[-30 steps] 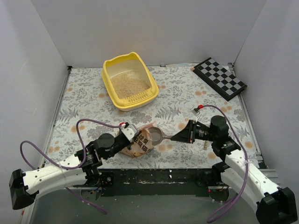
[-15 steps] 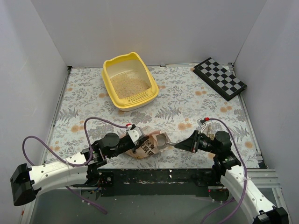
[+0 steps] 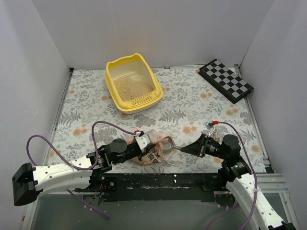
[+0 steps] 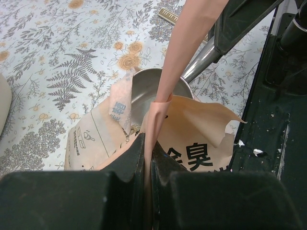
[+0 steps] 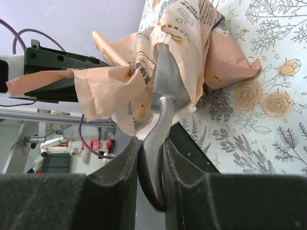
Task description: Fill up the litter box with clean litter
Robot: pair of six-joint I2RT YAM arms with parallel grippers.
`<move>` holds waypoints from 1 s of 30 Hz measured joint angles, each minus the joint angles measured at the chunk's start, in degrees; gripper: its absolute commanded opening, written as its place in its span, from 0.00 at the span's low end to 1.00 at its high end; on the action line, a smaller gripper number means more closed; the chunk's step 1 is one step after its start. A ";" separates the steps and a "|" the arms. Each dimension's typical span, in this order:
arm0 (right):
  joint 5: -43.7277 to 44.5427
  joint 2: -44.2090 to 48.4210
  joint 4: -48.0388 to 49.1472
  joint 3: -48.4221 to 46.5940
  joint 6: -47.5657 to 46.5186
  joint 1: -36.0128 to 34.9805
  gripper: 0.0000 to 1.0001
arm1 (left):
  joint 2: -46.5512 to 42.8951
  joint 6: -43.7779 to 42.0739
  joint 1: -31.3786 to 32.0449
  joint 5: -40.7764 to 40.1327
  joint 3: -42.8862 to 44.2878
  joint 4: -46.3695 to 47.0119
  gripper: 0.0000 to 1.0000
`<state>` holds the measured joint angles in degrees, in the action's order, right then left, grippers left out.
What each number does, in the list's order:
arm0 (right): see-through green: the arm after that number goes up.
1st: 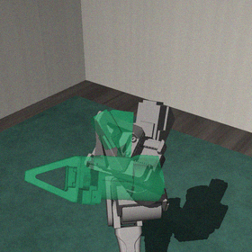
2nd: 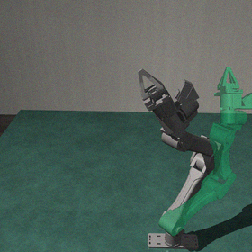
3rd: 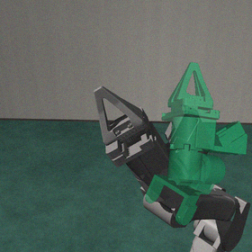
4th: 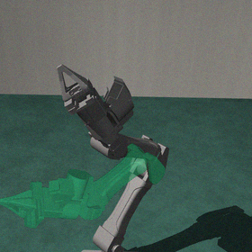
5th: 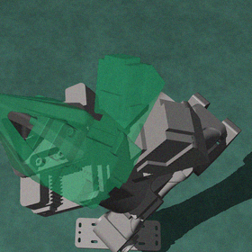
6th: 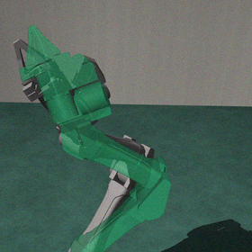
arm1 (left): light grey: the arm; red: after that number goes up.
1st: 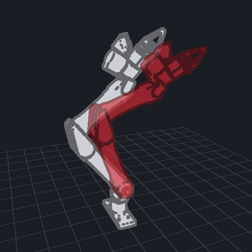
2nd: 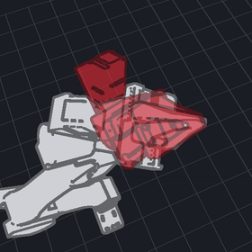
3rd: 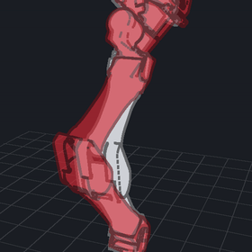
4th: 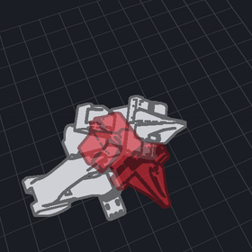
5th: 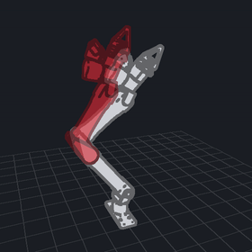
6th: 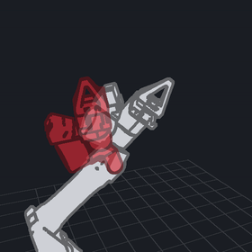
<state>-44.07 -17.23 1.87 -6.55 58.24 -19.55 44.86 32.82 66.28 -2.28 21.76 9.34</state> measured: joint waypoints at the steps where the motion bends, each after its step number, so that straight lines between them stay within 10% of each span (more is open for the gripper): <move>1: 0.28 0.52 -1.68 -0.59 -0.13 0.00 0.01 | 0.00 0.00 0.24 -0.35 -0.02 0.02 0.00; 30: 7.17 16.55 -32.87 -10.47 1.86 0.11 0.01 | -3.37 -0.66 1.84 -7.63 -0.02 -0.28 0.00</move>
<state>-36.91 -0.69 -31.00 -17.02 60.10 -19.44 41.50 32.16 68.12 -9.91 21.74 9.06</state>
